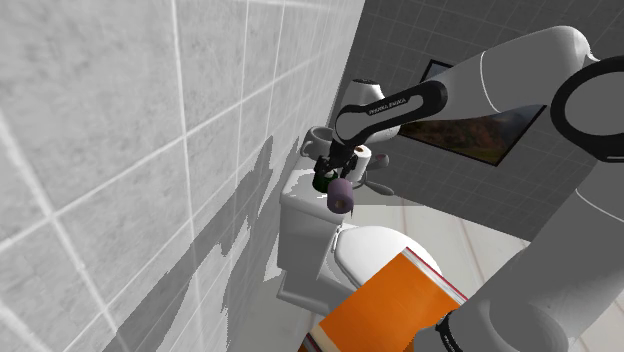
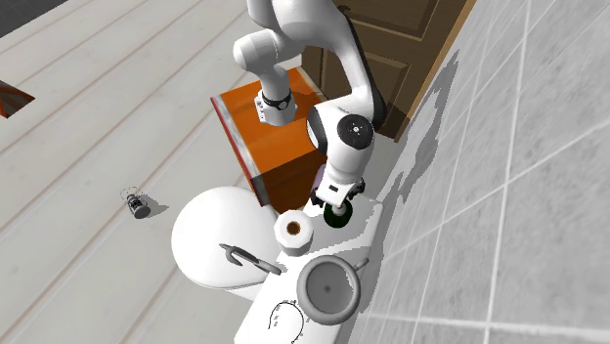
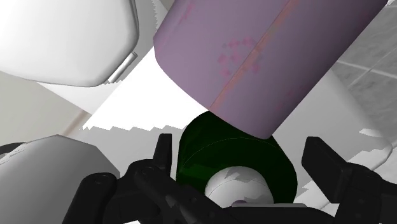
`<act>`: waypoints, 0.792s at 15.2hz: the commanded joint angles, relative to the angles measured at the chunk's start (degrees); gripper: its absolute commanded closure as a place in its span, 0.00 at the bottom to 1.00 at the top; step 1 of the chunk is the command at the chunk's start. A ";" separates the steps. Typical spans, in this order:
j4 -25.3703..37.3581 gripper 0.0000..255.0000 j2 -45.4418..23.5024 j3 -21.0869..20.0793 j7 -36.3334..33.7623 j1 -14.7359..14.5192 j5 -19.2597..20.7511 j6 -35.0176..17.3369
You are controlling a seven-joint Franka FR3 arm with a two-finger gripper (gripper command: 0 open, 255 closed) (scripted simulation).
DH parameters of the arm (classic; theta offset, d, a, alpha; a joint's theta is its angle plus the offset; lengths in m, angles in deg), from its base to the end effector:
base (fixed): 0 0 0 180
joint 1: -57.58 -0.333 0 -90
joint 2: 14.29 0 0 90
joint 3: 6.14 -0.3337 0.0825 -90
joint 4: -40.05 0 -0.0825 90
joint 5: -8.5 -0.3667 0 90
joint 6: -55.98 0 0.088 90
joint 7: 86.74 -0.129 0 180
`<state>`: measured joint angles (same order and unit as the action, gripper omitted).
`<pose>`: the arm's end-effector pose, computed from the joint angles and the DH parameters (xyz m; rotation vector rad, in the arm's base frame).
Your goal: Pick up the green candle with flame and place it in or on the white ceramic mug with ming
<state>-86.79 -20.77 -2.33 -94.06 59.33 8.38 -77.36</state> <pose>0.5286 -0.0511 0.3349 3.1157 -0.3533 0.0011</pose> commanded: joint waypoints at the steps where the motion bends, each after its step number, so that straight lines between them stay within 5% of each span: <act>1: -0.02 0.00 -0.01 0.00 0.00 0.00 0.00 -0.04; 2: -0.02 0.00 -0.01 0.00 0.00 0.00 0.00 -0.04; 3: -0.02 1.00 -0.01 0.00 0.00 0.00 0.00 -0.04; 12: -0.02 1.00 -0.01 0.00 0.00 0.00 0.00 -0.04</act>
<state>-86.82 -20.72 -2.35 -94.06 59.31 8.37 -77.34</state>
